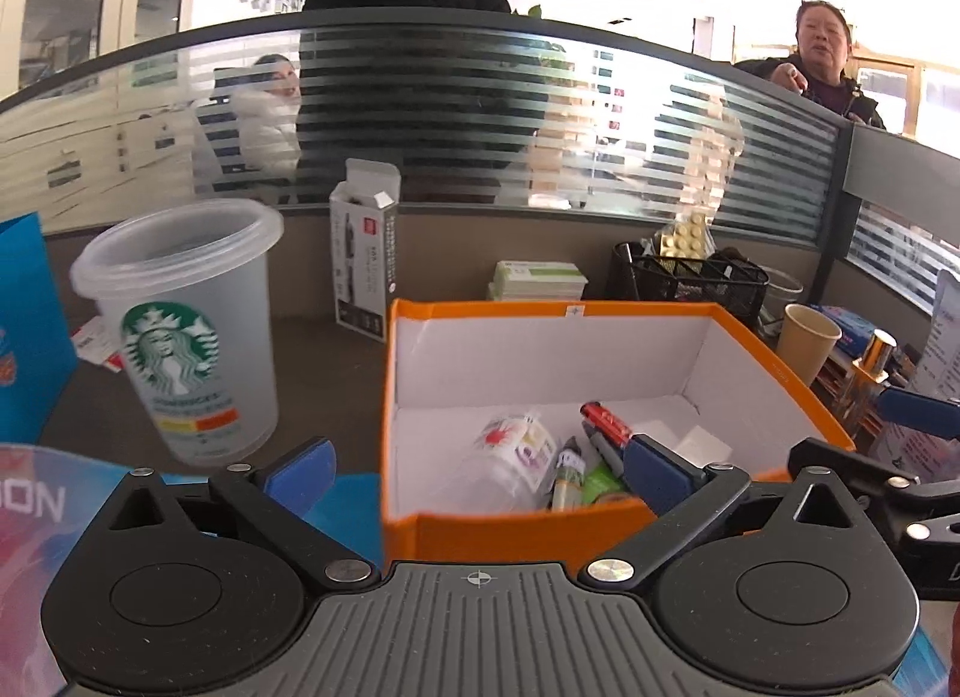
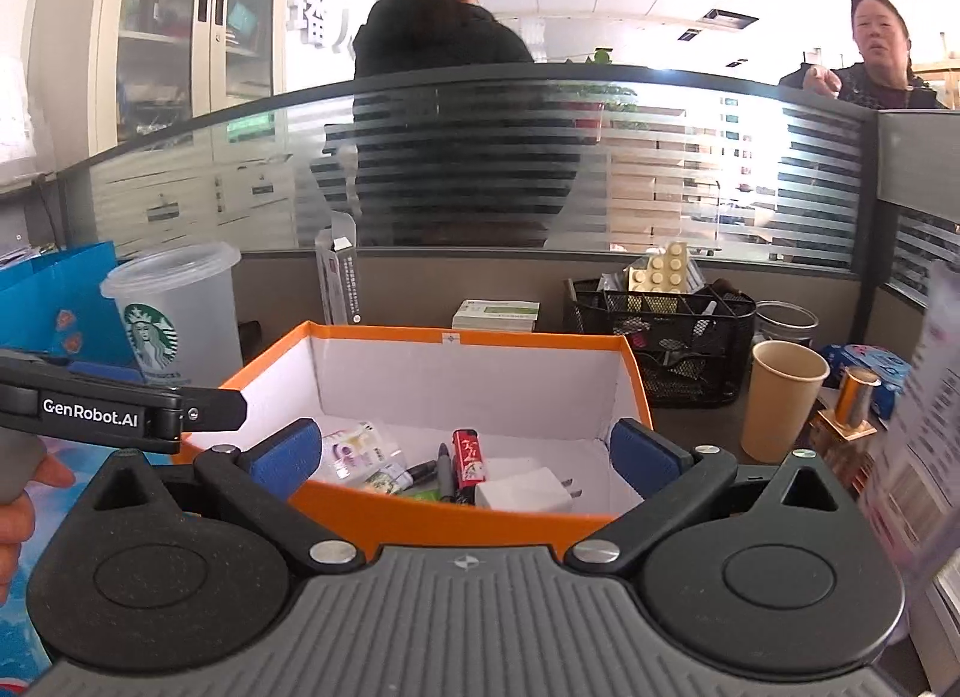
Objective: Organize rigid objects
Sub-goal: 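Withdraw both open grippers up from the orange box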
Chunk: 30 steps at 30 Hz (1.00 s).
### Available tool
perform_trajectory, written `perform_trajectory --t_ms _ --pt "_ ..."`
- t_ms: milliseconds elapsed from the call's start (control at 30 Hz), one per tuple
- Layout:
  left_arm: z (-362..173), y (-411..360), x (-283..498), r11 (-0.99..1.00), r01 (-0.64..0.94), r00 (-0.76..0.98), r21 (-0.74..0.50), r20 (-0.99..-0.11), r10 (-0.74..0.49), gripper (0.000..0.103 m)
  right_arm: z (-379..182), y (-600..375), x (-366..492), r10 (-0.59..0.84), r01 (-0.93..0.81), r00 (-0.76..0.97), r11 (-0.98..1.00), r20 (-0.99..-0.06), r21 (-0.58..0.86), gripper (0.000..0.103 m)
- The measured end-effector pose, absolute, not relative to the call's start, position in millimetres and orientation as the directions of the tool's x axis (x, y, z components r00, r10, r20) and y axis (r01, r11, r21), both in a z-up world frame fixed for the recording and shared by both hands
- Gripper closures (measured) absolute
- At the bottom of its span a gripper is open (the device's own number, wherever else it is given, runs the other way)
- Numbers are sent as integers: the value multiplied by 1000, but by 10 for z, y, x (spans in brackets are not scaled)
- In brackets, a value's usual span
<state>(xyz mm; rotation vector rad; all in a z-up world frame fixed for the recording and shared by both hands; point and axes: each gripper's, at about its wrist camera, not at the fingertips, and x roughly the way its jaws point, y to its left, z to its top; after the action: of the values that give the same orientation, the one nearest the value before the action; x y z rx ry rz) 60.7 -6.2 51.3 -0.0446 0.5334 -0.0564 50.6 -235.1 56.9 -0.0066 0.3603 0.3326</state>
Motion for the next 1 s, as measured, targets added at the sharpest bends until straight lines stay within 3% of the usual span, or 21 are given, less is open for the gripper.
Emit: perform_trajectory --t_ms 1000 --pt "528 88 120 1000 -9 862 4 -507 10 0 489 -2084 43 308 -337 881 941 -358 -19 0"
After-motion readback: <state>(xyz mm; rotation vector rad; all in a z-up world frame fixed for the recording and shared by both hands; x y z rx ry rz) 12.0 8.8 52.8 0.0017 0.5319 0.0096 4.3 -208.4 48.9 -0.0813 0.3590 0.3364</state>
